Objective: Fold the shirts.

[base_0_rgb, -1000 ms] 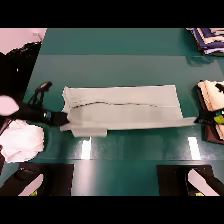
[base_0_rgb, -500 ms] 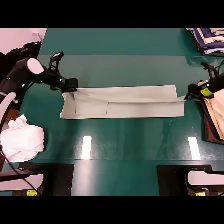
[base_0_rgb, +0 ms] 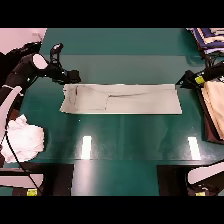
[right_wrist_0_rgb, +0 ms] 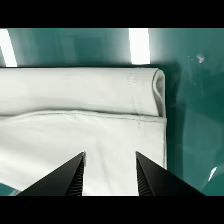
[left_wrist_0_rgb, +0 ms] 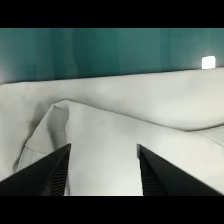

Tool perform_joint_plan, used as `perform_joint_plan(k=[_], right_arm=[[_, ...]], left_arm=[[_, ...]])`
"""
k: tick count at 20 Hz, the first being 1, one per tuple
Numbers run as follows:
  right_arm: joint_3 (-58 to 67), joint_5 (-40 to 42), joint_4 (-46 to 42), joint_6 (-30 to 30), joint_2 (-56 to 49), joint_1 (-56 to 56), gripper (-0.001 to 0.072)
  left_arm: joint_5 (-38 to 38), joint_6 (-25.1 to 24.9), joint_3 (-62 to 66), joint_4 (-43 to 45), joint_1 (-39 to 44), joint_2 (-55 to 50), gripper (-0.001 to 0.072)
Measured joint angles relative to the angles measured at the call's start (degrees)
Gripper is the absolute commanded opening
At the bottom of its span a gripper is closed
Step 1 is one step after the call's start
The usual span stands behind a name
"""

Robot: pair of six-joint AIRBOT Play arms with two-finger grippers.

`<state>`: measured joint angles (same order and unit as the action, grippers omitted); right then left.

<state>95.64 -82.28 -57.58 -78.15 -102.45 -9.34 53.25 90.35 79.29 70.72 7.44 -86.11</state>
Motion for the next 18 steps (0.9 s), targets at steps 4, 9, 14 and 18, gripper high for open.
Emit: perform_joint_plan(k=[4,9,14,18], right_arm=[[-0.37,-4.2,2.62,2.67,-1.27,-4.2,0.0584],[-8.33,-5.73,3.67,5.44,-2.05,-8.48,0.0513],[-12.96,-5.27,8.61,7.85,-4.48,-7.28,0.0425],[-13.62,-2.93,10.1,9.44,-5.79,-4.24,0.0019]], left_arm=[[2.89,-0.04,2.14,-0.24,0.0,0.17,0.0026],[5.49,-1.05,3.1,-4.31,0.02,0.04,0.0026],[6.14,-1.53,3.21,-8.55,1.66,-1.05,0.0025],[5.27,-1.95,3.61,-9.77,6.1,-3.98,0.0025]])
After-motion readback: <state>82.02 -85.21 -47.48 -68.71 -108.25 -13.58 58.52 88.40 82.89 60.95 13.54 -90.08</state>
